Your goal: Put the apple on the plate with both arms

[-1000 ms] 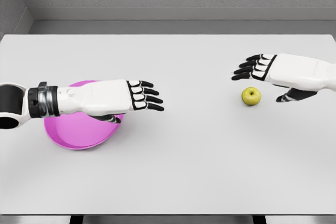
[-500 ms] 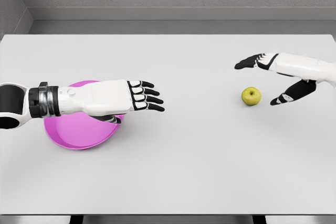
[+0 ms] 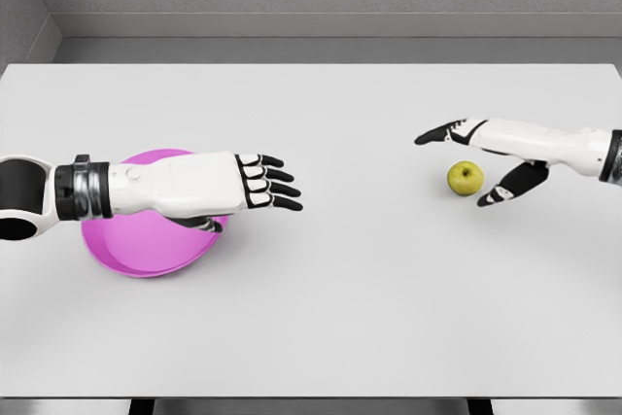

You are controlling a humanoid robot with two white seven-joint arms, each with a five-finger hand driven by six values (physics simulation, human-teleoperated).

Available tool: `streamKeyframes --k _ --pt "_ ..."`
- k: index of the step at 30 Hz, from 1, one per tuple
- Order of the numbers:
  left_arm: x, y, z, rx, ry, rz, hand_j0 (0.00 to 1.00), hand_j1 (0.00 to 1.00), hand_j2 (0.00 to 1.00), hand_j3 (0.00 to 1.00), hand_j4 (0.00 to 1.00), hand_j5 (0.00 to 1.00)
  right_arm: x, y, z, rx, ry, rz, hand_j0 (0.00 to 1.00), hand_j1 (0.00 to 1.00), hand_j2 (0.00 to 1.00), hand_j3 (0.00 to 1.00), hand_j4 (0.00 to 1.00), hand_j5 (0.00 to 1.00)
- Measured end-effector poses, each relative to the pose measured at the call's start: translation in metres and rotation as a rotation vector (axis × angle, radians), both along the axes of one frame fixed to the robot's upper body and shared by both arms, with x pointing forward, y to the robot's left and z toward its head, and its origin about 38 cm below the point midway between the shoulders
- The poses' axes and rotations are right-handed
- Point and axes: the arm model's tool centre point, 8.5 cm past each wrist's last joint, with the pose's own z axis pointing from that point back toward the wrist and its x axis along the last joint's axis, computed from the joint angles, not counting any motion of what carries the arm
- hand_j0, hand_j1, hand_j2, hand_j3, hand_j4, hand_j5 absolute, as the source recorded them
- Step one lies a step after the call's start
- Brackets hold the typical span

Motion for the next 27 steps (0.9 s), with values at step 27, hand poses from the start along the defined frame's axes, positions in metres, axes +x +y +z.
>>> streamKeyframes --k 27 --pt "0.0 -0.001 -0.002 0.008 0.006 -0.003 1.0 1.0 1.0 1.0 1.0 1.0 0.026 -0.03 -0.046 -0.106 0.072 -0.14 1.0 1.0 1.0 1.0 1.0 1.0"
